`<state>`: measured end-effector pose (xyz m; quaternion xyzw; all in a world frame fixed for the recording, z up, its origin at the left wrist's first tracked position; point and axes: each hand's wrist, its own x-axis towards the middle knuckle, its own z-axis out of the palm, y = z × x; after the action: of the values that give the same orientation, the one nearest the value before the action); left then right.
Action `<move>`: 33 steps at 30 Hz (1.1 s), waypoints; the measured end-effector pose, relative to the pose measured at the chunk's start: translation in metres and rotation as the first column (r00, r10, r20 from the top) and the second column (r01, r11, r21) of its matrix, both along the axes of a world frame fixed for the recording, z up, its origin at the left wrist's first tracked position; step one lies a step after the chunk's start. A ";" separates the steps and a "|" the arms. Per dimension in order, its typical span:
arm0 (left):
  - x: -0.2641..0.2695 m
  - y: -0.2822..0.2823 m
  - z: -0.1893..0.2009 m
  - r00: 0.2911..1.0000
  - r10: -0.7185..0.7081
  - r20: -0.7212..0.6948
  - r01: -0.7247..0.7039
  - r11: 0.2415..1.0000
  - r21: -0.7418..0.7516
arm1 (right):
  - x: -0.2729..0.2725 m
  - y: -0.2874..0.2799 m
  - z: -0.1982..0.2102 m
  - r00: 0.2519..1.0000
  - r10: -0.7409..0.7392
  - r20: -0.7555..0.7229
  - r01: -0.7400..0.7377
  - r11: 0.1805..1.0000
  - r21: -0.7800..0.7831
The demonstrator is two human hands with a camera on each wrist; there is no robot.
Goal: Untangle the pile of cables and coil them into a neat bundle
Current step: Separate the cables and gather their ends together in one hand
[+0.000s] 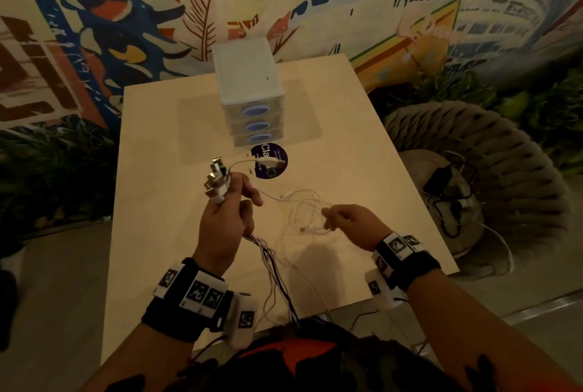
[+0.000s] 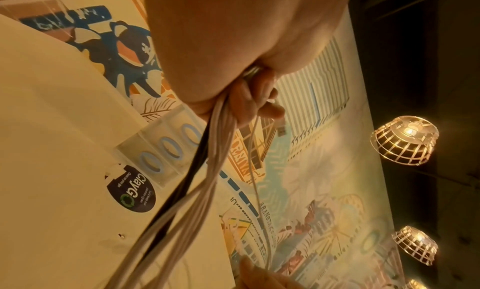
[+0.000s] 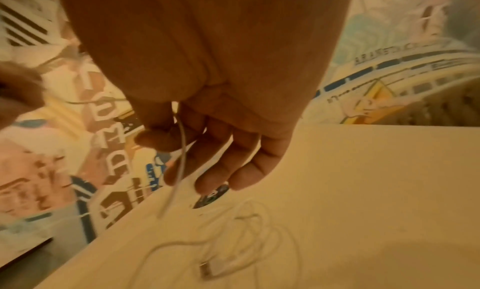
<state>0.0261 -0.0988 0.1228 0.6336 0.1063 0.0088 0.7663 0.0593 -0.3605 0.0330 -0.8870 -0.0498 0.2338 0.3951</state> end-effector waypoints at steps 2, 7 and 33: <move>0.000 0.007 -0.001 0.999 0.050 -0.018 -0.051 0.998 -0.048 | 0.009 -0.017 -0.003 0.995 -0.094 0.030 0.094 0.995 -0.023; -0.003 0.018 0.001 0.994 0.106 -0.028 -0.109 0.989 -0.104 | 0.016 -0.045 0.017 0.976 -0.211 0.060 0.212 0.977 -0.001; -0.020 0.017 0.005 0.995 0.095 0.009 -0.095 0.994 -0.049 | -0.152 -0.034 -0.095 0.889 -0.041 -0.456 -0.142 0.922 -0.360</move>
<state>0.0064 -0.0822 0.1275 0.6090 0.1322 0.0461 0.7807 -0.0932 -0.3947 -0.0621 -0.8657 0.0674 0.4502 0.2083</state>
